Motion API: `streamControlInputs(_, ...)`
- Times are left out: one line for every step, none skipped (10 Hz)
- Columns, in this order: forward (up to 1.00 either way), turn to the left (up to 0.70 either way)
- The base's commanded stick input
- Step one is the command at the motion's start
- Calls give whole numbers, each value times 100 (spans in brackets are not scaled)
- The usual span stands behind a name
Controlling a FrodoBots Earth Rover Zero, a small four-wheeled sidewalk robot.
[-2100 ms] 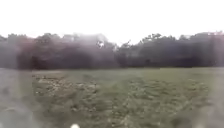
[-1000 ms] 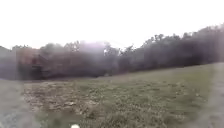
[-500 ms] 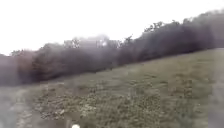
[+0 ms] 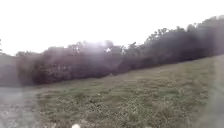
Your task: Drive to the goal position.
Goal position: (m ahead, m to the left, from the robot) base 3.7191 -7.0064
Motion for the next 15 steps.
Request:
streamControlInputs(70, -14)
streamControlInputs(70, -14)
streamControlInputs(70, -14)
streamControlInputs(70, -14)
streamControlInputs(70, -14)
streamControlInputs(70, -14)
streamControlInputs(70, -14)
streamControlInputs(61, -17)
streamControlInputs(54, -28)
streamControlInputs(46, -27)
streamControlInputs(37, -28)
streamControlInputs(29, -58)
streamControlInputs(24, -94)
streamControlInputs(24, -93)
streamControlInputs(24, -95)
